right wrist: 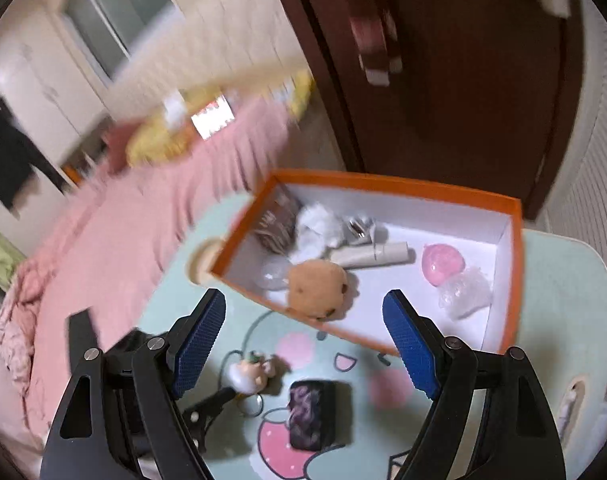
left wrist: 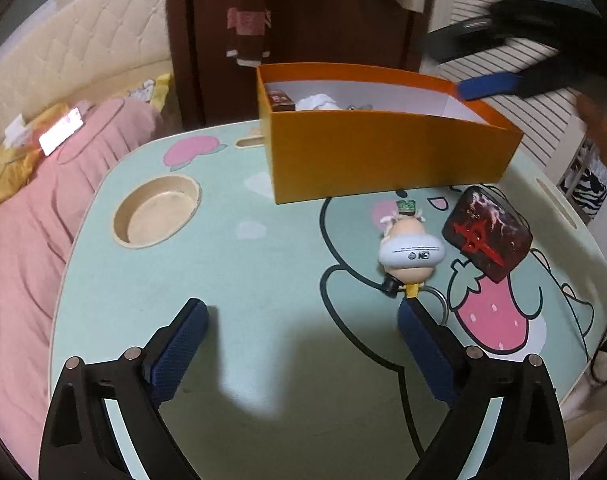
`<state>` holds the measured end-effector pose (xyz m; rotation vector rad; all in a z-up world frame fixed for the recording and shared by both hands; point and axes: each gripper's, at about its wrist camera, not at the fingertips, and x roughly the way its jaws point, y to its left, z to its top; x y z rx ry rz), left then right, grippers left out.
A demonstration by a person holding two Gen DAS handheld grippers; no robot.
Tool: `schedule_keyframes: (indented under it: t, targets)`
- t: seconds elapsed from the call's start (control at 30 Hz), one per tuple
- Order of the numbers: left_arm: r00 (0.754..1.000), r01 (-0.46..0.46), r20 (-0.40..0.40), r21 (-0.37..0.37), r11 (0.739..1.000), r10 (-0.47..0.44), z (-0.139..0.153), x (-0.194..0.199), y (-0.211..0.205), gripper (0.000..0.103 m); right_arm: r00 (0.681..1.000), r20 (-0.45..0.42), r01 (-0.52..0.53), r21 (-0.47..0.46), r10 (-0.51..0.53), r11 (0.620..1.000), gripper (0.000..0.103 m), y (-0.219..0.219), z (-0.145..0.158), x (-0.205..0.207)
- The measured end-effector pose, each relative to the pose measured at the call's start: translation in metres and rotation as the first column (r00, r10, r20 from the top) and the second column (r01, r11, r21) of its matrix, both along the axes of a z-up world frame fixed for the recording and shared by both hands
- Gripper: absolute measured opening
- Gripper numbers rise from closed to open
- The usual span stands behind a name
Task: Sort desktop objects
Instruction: 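Reach the right gripper into the box and grasp the tan round puff, then lift the puff out with the right gripper and set it beside the pouch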
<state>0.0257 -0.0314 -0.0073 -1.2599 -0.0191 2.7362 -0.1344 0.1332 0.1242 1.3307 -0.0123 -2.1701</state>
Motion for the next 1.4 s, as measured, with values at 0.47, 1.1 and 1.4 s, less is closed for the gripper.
schedule_keyframes:
  t: [0.47, 1.1, 1.4]
  targets:
    - [1.0, 0.01, -0.006, 0.034, 0.999, -0.01, 0.0, 0.002, -0.004, 0.1, 0.969, 0.234, -0.148, 0.306, 0.076, 0.941, 0.038, -0.071, -0.072, -0.06]
    - [1.0, -0.006, -0.007, 0.024, 1.0, 0.007, -0.002, 0.003, 0.001, 0.1, 1.0, 0.013, 0.004, -0.001, -0.004, 1.0, 0.037, 0.037, 0.02, 0.022]
    - [1.0, -0.013, -0.002, 0.003, 1.0, 0.013, -0.002, 0.003, 0.002, 0.101, 0.983, 0.115, 0.143, -0.018, -0.14, 0.99, 0.038, 0.063, -0.052, 0.06]
